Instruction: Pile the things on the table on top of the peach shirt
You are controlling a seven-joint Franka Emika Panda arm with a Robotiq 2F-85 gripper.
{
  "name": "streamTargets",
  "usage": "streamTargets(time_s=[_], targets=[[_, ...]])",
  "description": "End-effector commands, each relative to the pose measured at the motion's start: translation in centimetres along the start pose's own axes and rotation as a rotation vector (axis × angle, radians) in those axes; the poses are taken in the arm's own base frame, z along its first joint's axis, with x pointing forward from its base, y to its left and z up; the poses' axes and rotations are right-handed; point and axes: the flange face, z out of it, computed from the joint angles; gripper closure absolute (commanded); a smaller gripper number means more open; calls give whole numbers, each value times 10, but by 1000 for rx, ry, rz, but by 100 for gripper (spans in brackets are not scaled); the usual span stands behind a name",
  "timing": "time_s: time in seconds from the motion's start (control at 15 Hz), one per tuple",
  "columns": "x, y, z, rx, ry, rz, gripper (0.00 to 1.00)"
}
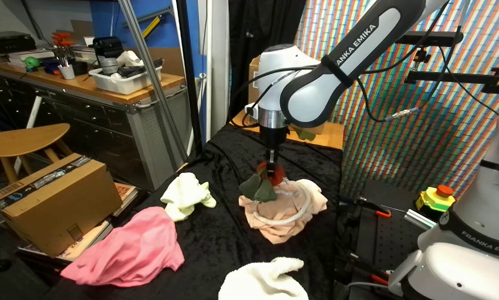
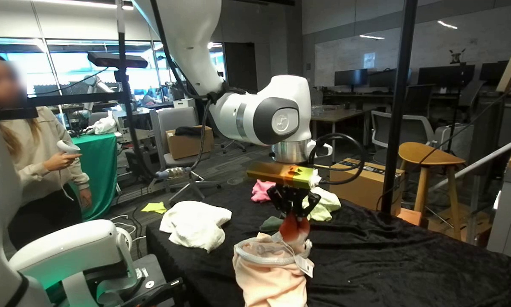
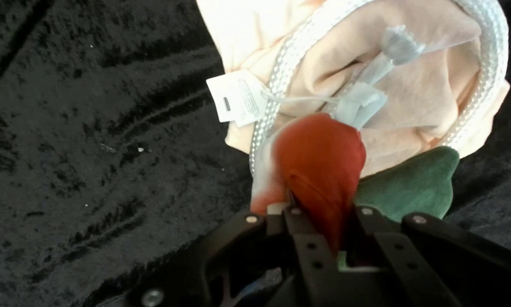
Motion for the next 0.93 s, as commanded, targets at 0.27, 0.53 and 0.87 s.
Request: streamTargets(time_s=[0.27, 0.53, 0.87], targets=[[2, 2, 4, -14, 2, 14, 27], [1, 5, 3, -16, 3, 21, 1], [3, 8, -3, -32, 16, 29, 0]])
